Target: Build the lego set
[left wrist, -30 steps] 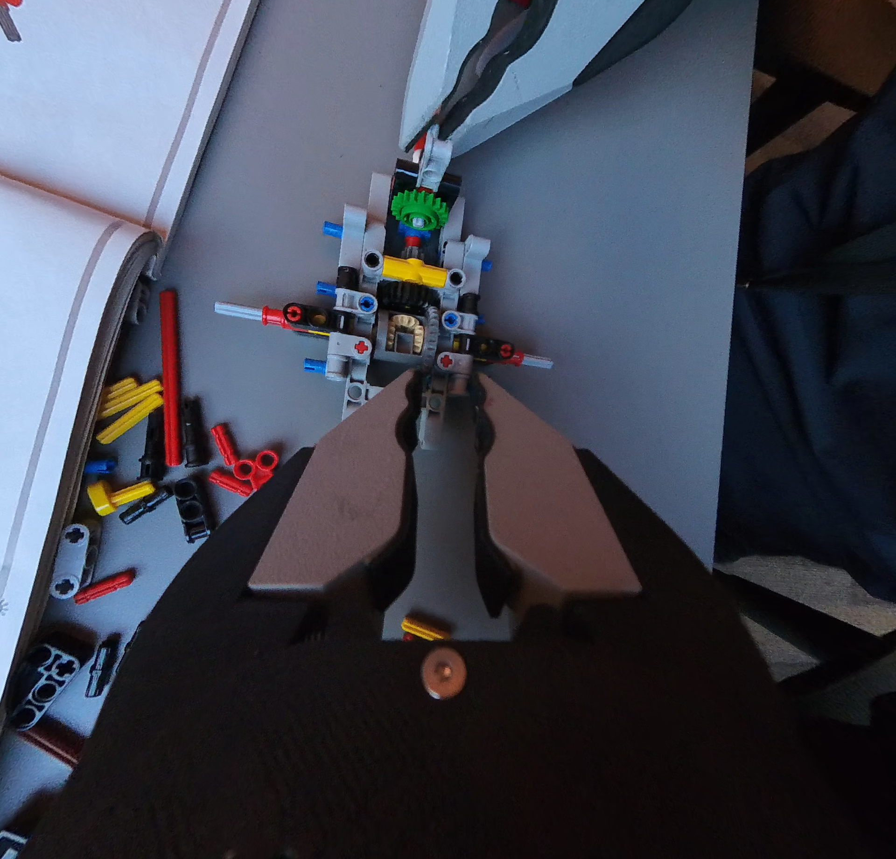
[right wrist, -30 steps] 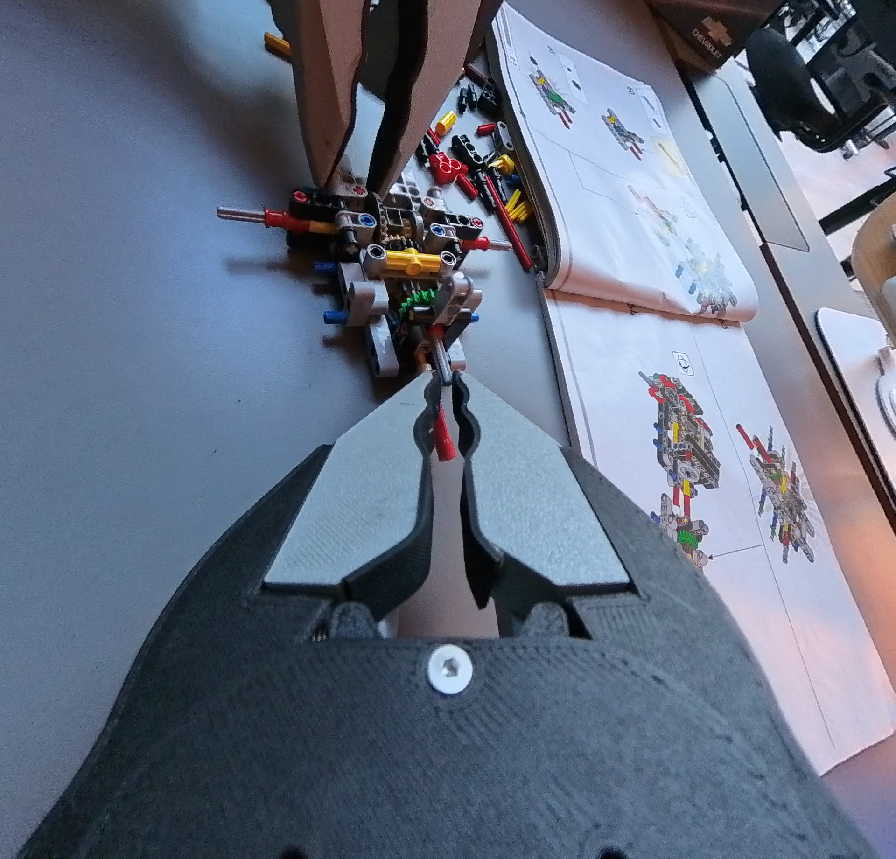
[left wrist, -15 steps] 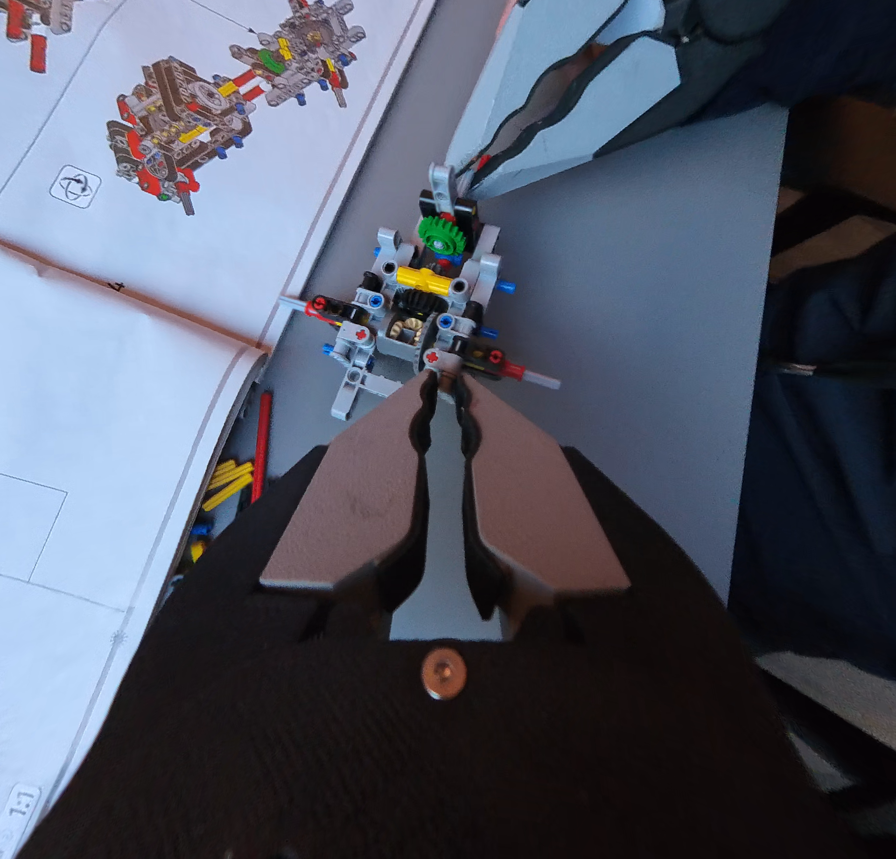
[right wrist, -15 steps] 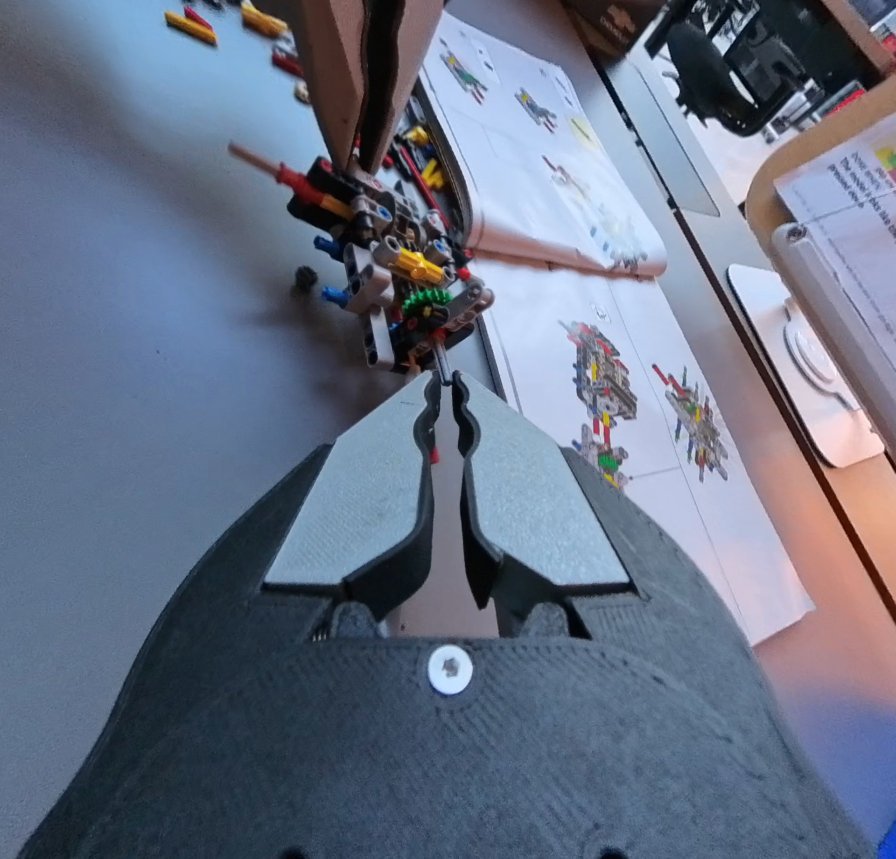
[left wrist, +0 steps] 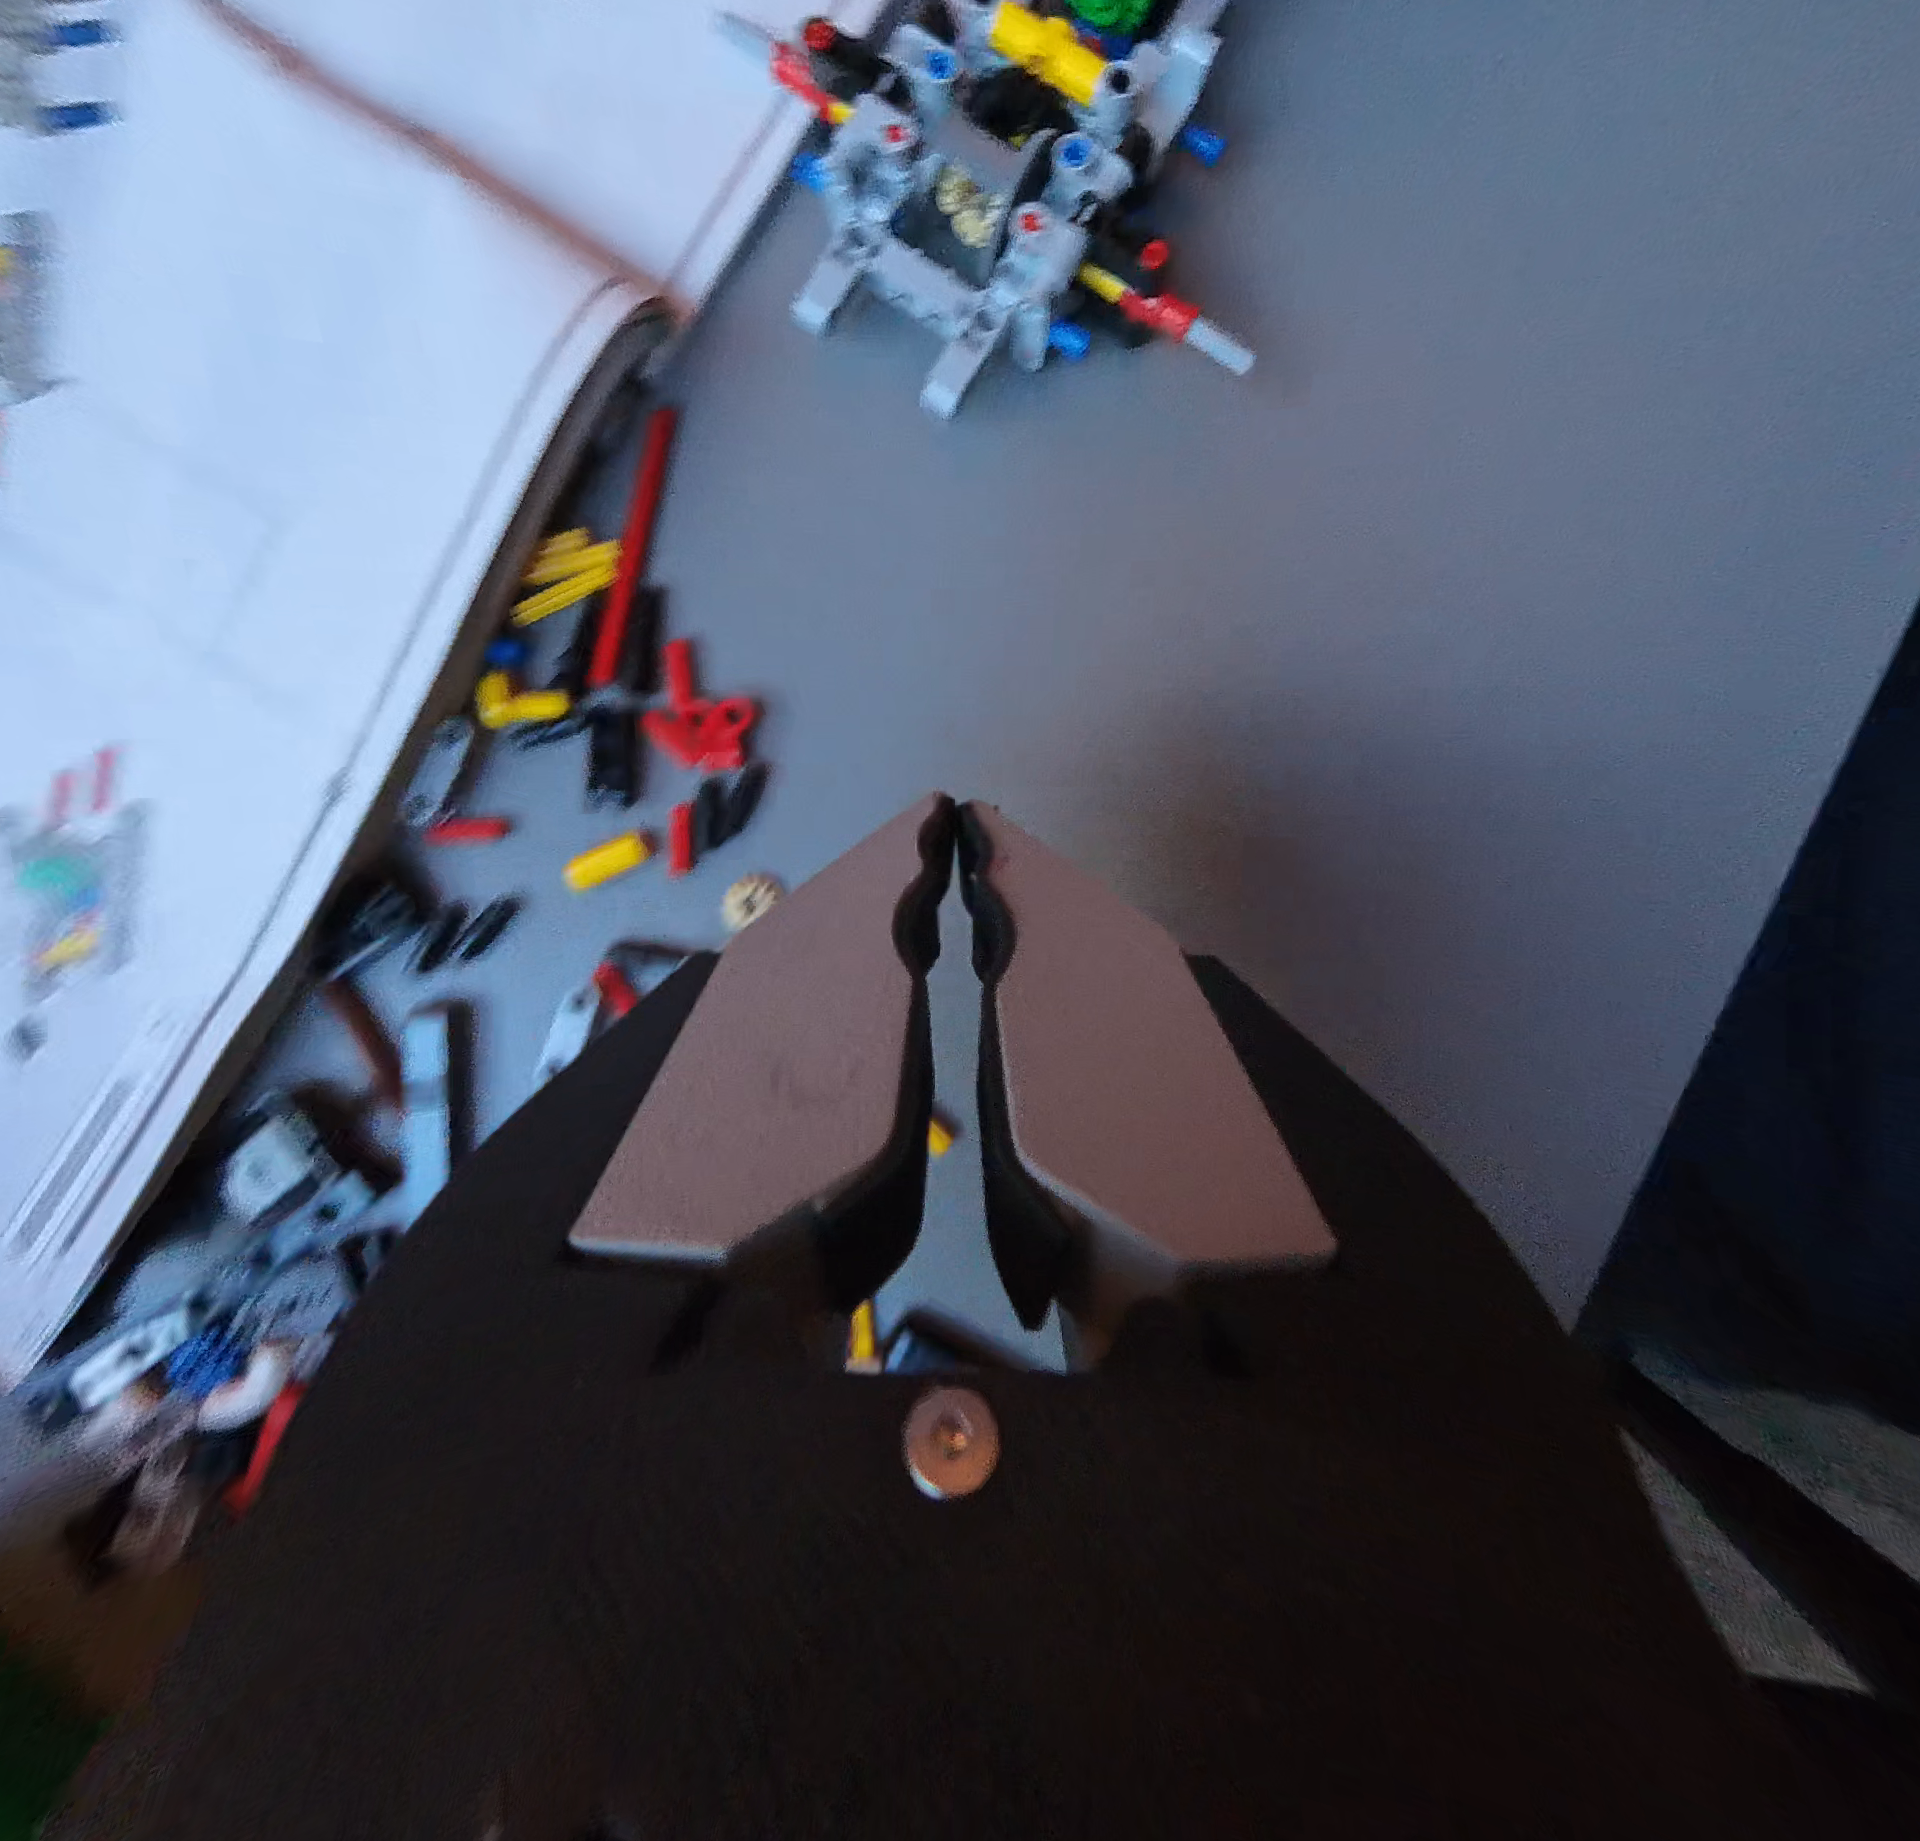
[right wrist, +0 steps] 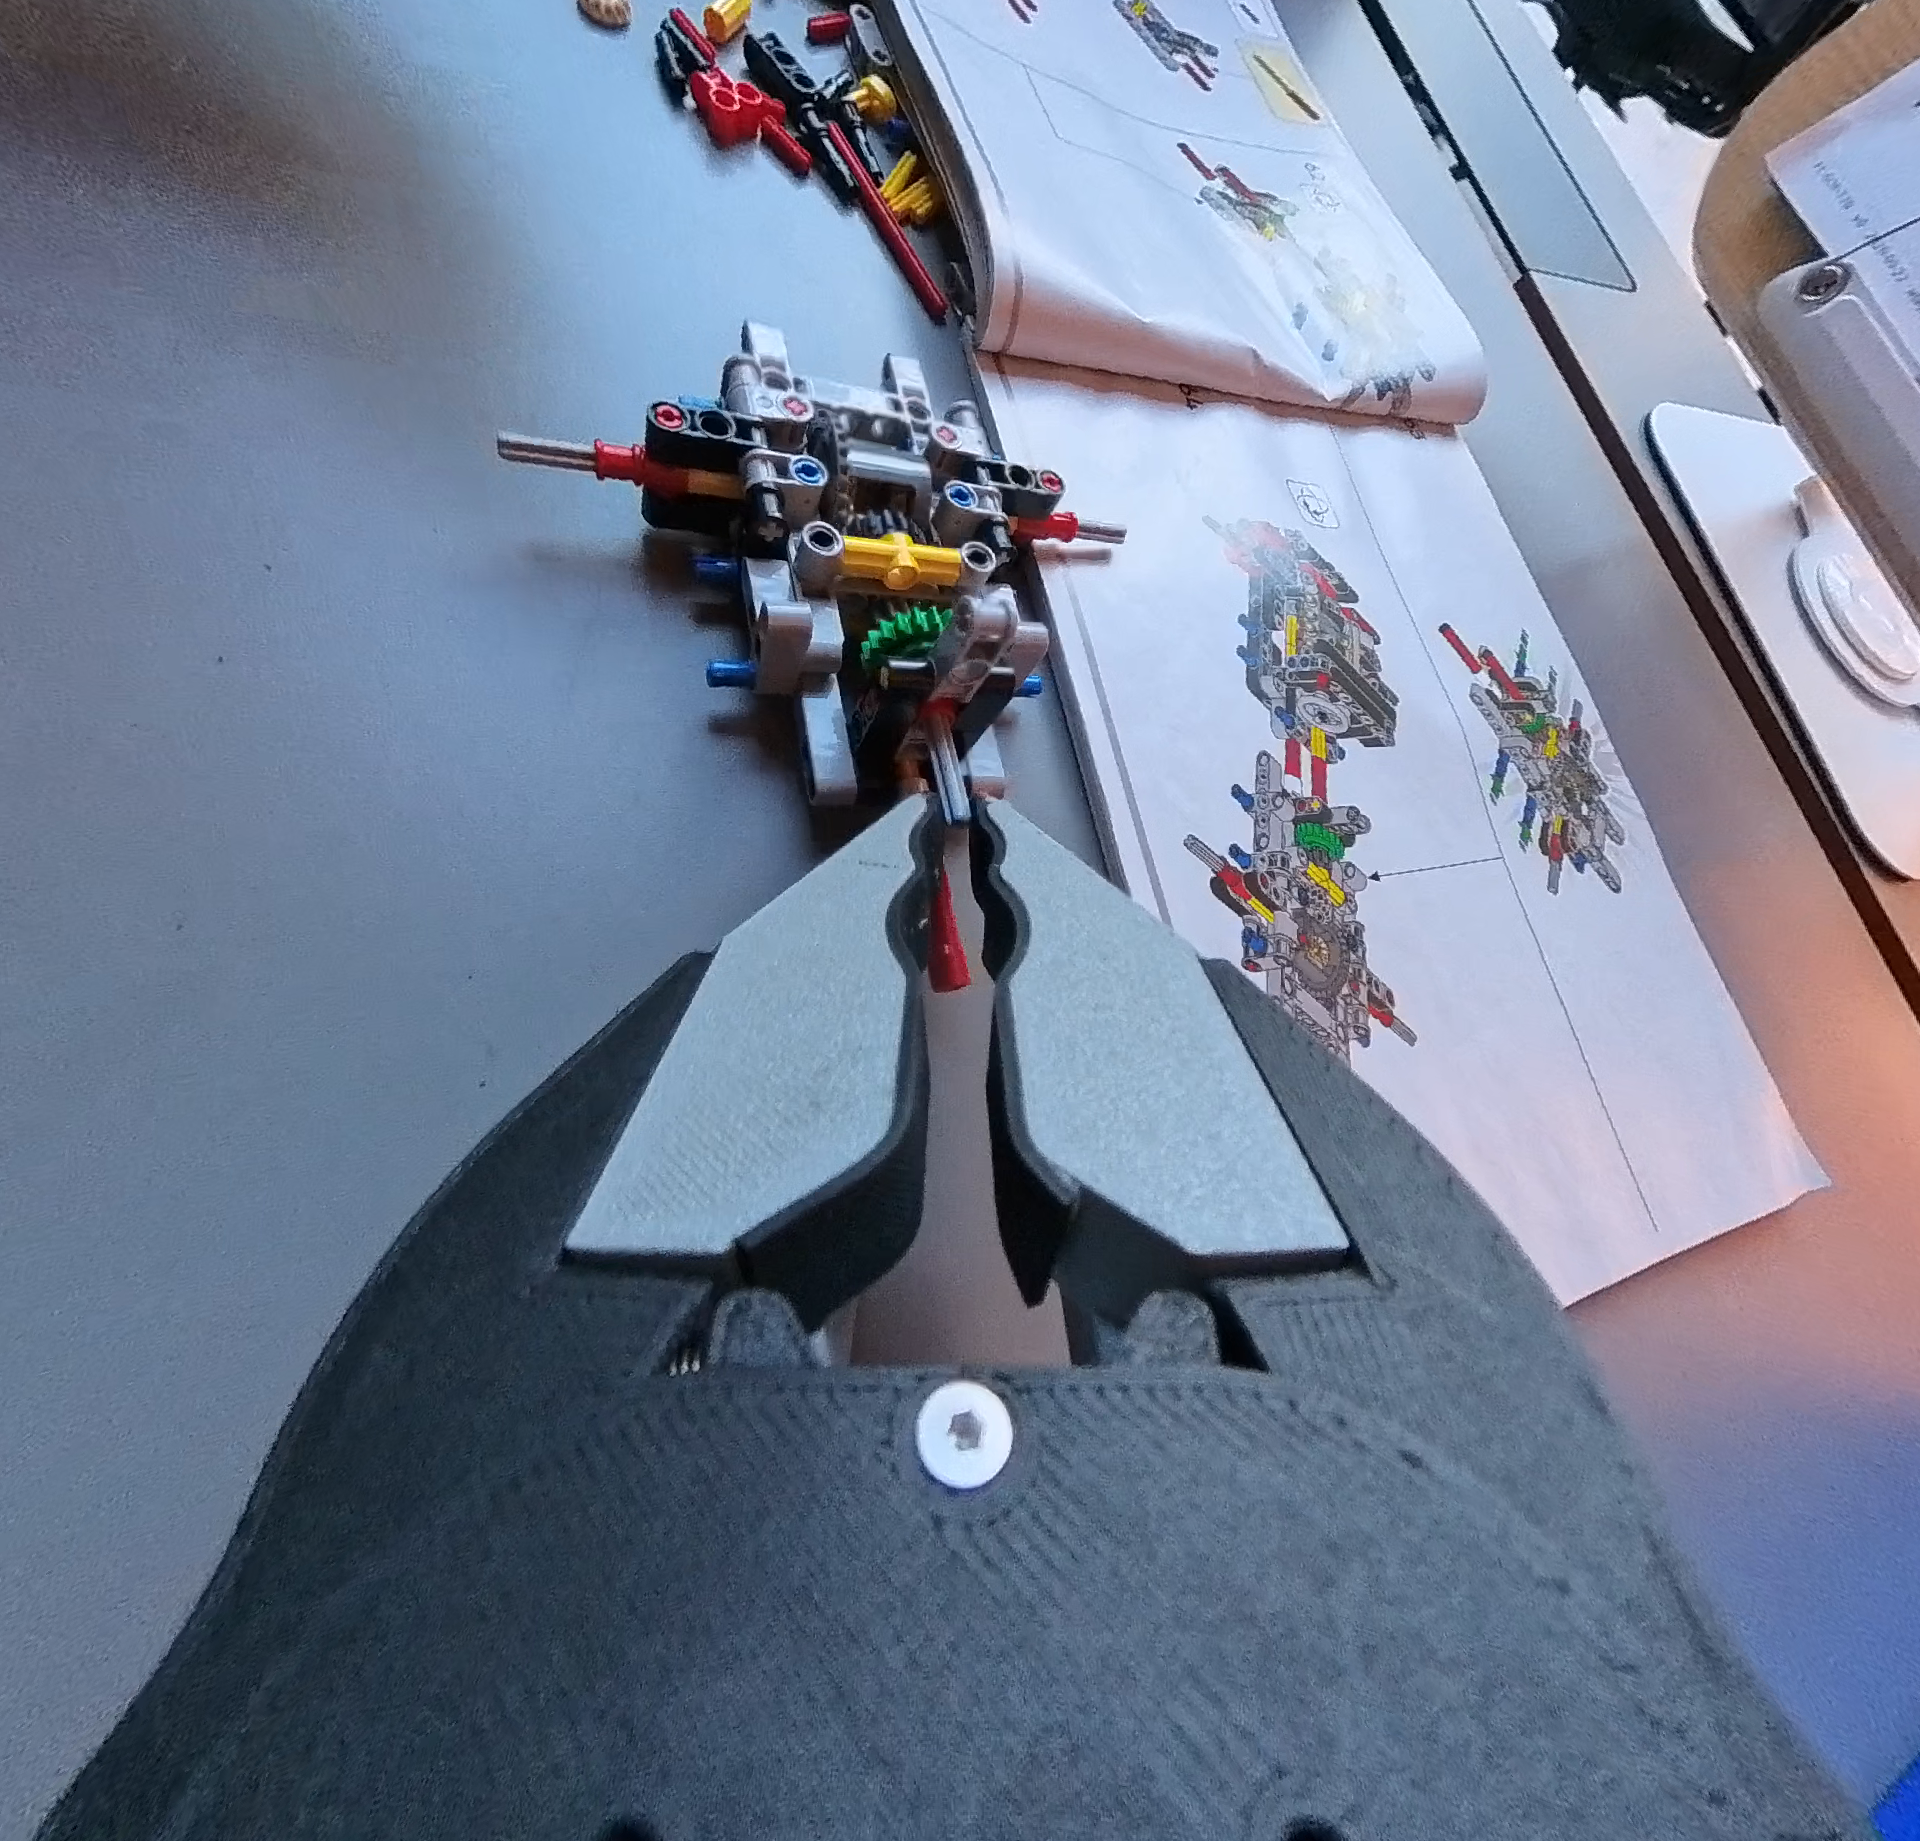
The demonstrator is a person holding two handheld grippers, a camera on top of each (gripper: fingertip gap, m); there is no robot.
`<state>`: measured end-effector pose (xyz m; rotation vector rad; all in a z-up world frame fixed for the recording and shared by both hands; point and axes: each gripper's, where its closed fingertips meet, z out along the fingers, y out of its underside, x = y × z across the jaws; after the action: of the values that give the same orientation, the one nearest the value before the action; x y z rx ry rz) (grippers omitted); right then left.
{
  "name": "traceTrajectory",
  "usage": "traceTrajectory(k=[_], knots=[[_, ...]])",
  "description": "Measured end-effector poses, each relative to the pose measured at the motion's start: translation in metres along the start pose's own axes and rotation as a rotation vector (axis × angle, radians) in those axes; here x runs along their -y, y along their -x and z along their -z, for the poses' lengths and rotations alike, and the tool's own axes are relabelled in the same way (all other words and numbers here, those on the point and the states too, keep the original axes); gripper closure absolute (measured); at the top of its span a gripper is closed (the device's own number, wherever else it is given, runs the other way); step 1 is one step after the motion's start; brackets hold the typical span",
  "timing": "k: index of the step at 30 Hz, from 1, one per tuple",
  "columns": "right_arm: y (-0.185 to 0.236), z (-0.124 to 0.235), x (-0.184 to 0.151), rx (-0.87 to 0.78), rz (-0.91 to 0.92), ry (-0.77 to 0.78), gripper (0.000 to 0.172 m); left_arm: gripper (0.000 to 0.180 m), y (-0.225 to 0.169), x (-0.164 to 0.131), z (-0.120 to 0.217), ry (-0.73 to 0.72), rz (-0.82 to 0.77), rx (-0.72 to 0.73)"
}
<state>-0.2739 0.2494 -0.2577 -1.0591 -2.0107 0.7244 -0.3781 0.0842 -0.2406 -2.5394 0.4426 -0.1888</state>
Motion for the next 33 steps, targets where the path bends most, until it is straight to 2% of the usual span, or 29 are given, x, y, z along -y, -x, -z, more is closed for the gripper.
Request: traceTrajectory(k=[3,6,9,12,15,20,24,27,29,33], knots=[[0.000,-0.003,-0.002,-0.015,0.023,0.020,0.171,0.180,0.011,-0.019,0.040,-0.035,0.079,0.020],[-0.001,-0.004,-0.003,-0.030,0.038,0.025,0.170,0.180,0.013,-0.051,0.084,-0.053,0.138,0.108],[-0.004,-0.004,-0.003,-0.034,0.030,0.021,0.167,0.180,0.000,-0.090,0.117,-0.090,0.223,0.169],[-0.006,-0.003,-0.002,-0.047,0.024,0.009,0.157,0.180,-0.023,-0.129,0.132,-0.135,0.310,0.187],[-0.009,-0.002,0.000,-0.082,0.033,-0.003,0.142,0.179,-0.045,-0.177,0.135,-0.133,0.376,0.236],[-0.013,0.000,0.001,-0.167,0.086,-0.006,0.137,0.178,-0.084,-0.252,0.141,-0.213,0.548,0.257],[-0.022,0.002,0.001,-0.262,0.110,0.004,0.130,0.176,-0.106,-0.324,0.150,-0.266,0.736,0.293],[-0.034,0.008,0.003,-0.361,0.121,0.005,0.125,0.173,-0.119,-0.372,0.151,-0.372,0.886,0.287],[-0.044,0.017,0.007,-0.433,0.103,-0.020,0.124,0.171,-0.127,-0.407,0.139,-0.445,1.001,0.271],[-0.062,0.043,0.013,-0.557,-0.026,-0.121,0.128,0.170,-0.147,-0.476,0.093,-0.633,1.237,0.191]])
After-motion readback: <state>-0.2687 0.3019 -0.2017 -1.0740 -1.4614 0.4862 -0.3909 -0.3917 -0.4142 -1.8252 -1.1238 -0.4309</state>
